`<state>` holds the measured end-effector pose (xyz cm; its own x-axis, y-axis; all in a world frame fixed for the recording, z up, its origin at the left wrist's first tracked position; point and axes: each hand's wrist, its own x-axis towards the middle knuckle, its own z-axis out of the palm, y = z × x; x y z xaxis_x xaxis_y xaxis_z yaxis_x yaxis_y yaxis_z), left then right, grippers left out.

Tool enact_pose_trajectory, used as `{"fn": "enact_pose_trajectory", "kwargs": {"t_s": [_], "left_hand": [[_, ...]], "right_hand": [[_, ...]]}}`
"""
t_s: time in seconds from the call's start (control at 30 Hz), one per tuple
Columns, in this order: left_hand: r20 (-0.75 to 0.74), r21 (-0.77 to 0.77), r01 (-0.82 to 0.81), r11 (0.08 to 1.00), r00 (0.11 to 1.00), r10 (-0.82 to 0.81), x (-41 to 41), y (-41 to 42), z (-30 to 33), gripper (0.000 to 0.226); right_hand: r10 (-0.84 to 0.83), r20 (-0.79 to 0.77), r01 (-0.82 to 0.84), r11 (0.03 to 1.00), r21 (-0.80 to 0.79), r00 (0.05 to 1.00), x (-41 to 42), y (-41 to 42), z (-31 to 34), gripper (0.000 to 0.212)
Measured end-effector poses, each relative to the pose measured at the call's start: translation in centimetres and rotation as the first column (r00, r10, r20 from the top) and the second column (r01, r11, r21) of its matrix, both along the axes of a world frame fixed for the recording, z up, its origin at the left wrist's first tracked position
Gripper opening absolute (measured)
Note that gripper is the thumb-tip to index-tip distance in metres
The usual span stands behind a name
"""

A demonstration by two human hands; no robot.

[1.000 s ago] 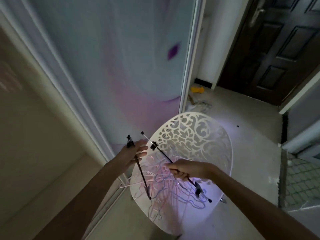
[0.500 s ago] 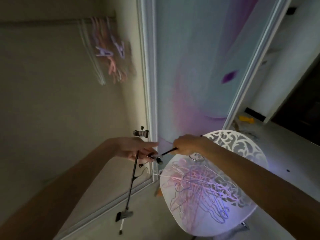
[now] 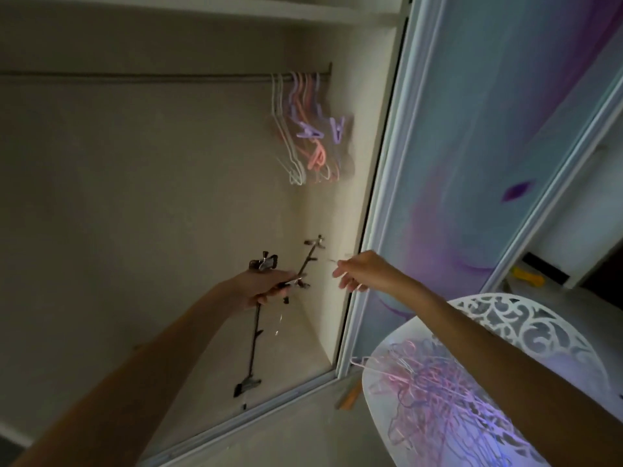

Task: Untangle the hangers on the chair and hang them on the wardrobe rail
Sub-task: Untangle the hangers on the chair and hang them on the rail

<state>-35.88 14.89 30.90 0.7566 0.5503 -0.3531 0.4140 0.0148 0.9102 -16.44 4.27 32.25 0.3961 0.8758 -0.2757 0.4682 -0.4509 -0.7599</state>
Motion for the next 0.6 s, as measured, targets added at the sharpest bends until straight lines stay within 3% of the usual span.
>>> {"fn": "enact_pose_trajectory", "kwargs": {"t_s": [0.07, 0.17, 0.27, 0.43, 0.53, 0.6], "left_hand": [[0.058, 0.011, -0.028, 1.000, 0.998, 0.027, -1.8, 1.6, -0.1, 0.026], [0.055, 0.049, -0.106, 0.993, 0.993, 0.103, -3.8, 4.0, 0.0, 0.032], [0.029, 0.112, -0.053, 0.992, 0.998, 0.050, -6.0, 6.1, 0.3, 0.035], [0.017, 0.145, 0.014, 0.989, 1.000, -0.017, -7.1, 9.0, 0.4, 0.036], [0.090, 0.055, -0.022, 0.998, 0.996, 0.017, -6.8, 11.1, 0.8, 0.028], [0.118, -0.033, -0.125, 0.992, 0.985, 0.128, -6.1, 12.7, 1.5, 0.022]], "right_hand": [[-0.017, -0.256, -0.013, 0.994, -0.113, 0.966, -2.7, 2.2, -0.2, 0.047], [-0.079, -0.371, 0.052, 0.995, -0.084, 0.925, -6.4, 5.3, 0.2, 0.047], [-0.146, -0.475, 0.141, 0.989, -0.047, 0.868, -10.0, 9.0, 0.8, 0.031], [-0.198, -0.435, 0.249, 0.967, 0.061, 0.879, -12.0, 12.5, 1.9, 0.004], [-0.213, -0.397, 0.300, 0.939, 0.171, 0.893, -11.5, 14.3, 2.8, 0.015], [-0.227, -0.266, 0.290, 0.930, 0.227, 0.937, -10.2, 15.6, 3.7, 0.013]]}}
